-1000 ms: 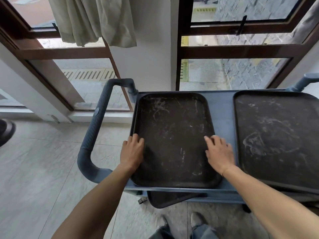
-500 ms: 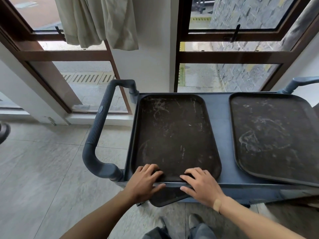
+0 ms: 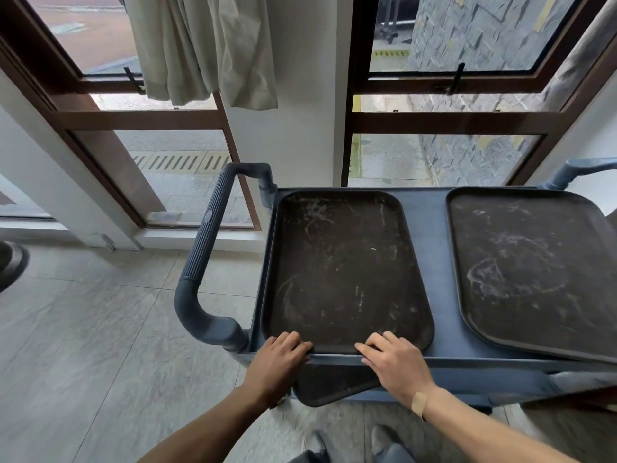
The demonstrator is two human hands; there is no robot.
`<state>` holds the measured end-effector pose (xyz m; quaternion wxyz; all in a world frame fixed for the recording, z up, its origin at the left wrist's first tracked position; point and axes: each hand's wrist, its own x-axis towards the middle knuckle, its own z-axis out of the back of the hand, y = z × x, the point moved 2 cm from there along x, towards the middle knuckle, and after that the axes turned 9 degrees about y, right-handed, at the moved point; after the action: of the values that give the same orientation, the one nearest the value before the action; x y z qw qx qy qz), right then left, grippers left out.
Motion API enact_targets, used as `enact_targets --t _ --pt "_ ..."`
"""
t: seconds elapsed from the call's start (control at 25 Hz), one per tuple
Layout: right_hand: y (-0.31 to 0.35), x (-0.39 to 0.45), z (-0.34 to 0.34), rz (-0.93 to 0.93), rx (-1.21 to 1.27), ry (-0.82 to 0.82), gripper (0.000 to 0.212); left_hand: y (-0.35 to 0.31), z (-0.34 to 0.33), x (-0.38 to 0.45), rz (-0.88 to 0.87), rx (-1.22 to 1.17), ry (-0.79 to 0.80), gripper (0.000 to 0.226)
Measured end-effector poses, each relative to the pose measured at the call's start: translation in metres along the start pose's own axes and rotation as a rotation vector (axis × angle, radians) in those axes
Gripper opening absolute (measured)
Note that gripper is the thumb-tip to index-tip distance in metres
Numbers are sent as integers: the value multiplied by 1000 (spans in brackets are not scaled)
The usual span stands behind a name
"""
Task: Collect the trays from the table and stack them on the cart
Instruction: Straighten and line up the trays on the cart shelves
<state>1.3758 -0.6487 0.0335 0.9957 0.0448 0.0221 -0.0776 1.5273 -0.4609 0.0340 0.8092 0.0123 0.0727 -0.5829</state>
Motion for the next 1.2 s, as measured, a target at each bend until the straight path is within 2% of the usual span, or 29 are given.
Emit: enact_targets --t 0.24,0.4,0.56,0.84,1.0,1.2 --pt "0 2 8 46 -11 24 33 -5 -1 -2 53 10 -47 21" --pt "4 5 10 66 1 57 42 -2 -2 -4 84 23 -66 17" --pt "8 6 9 77 -6 82 53 2 -4 -7 110 51 -71 33" --pt "19 7 4 118 9 52 68 10 -10 -15 109 119 -92 34" --pt "18 8 2 132 22 48 71 14 -14 -13 68 152 -145 42" --pt "17 9 0 148 23 47 71 14 -17 -11 62 125 -134 32"
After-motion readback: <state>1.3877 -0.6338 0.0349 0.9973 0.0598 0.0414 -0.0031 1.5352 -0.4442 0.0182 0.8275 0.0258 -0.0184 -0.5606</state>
